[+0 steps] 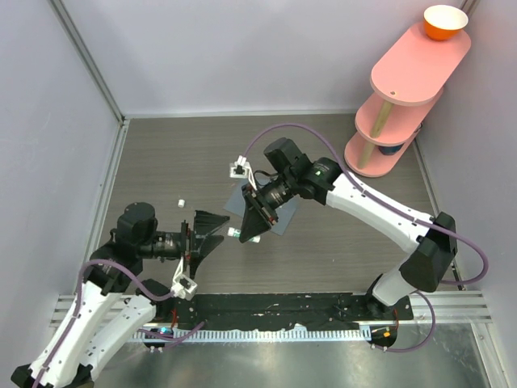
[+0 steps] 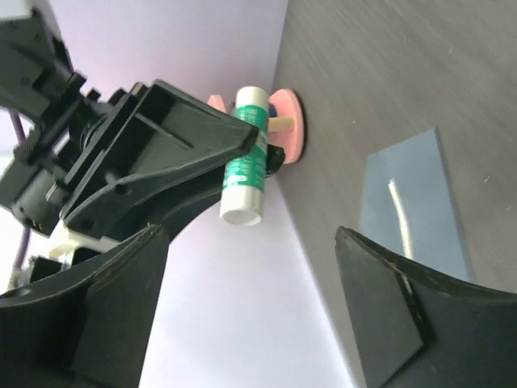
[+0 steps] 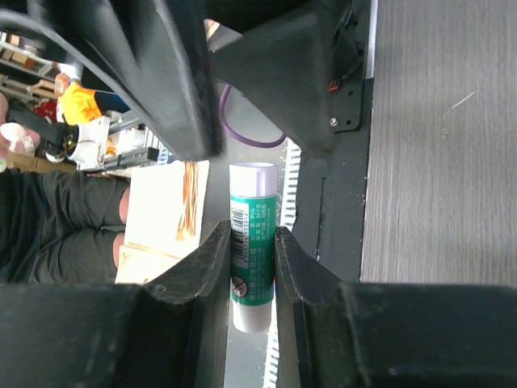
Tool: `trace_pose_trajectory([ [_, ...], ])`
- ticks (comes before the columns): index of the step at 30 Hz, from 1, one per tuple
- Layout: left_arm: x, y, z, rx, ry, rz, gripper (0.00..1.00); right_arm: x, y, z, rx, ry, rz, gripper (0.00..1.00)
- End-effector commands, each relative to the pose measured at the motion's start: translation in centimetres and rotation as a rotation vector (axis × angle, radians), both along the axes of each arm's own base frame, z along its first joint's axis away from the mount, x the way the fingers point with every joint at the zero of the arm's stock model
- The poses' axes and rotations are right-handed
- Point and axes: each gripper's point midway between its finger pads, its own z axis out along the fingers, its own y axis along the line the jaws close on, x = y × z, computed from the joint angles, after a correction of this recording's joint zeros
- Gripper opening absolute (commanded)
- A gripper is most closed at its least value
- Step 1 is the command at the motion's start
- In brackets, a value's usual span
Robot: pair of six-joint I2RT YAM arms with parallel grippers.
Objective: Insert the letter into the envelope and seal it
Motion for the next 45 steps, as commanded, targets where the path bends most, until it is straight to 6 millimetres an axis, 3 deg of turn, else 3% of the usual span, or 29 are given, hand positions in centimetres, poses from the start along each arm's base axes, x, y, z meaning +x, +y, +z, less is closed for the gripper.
trace_pose_trajectory([
  [1, -1.3, 1.2, 3.3, -0.084, 0.385, 0.141, 0.91, 2.3, -1.5, 4.0, 0.084, -0.123, -0.073, 0.01],
  [3, -1.1, 1.7, 4.5, -0.117, 0.564, 0.234, 0.87, 3.5, -2.1, 4.7, 0.094, -0.199, -0.104, 0.01],
  [4, -0.8, 1.4, 3.8, -0.146, 0.887, 0.335, 0.84, 3.9, -2.5, 4.8, 0.086, -0.228, -0.115, 0.01],
  [5, 0.9, 1.7, 5.7, -0.235, 0.967, 0.439, 0.82, 4.7, -2.7, 4.6, 0.068, -0.284, -0.144, 0.01],
  [7, 2.1, 1.4, 5.4, -0.319, 1.318, 0.606, 0.79, 5.1, -3.2, 5.2, 0.076, -0.36, -0.151, 0.01],
  [8, 3.6, 1.5, 4.5, -0.338, 1.438, 0.718, 0.78, 5.6, -3.3, 5.1, 0.064, -0.386, -0.166, 0.01],
  [9, 4.0, 1.4, 5.0, -0.368, 1.514, 0.755, 0.76, 5.7, -3.4, 5.4, 0.065, -0.414, -0.171, 0.01],
  [13, 3.2, -0.1, 4.0, -0.348, 2.046, 0.764, 0.74, 6.6, -4.0, 4.8, 0.027, -0.568, -0.156, 0.01],
  [15, 2.1, -1.6, 5.1, -0.327, 2.335, 0.663, 0.73, 6.9, -4.0, 4.5, -0.004, -0.64, -0.155, 0.01],
  [16, 2.1, -1.9, 3.8, -0.321, 2.436, 0.671, 0.73, 7.0, -4.1, 4.3, -0.014, -0.671, -0.15, 0.01],
  [17, 2.4, -2.4, 4.8, -0.361, 2.541, 0.616, 0.73, 7.1, -4.1, 4.3, -0.017, -0.705, -0.142, 0.01],
  [21, 2.5, -2.8, 5.2, -0.429, 2.645, 0.505, 0.74, 6.9, -3.7, 4.0, -0.031, -0.775, -0.12, 0.01],
  [26, 3.3, -3.0, 3.8, -0.443, 2.694, 0.532, 0.73, 6.5, -3.2, 3.6, -0.039, -0.81, -0.092, 0.01],
  [31, 3.9, -3.2, 3.8, -0.479, 2.717, 0.509, 0.72, 6.0, -2.7, 3.4, -0.041, -0.827, -0.065, 0.01],
  [45, 4.2, -3.2, 3.1, -0.493, 2.687, 0.525, 0.44, 5.8, -2.0, 3.9, -0.022, -0.814, -0.067, 0.01],
])
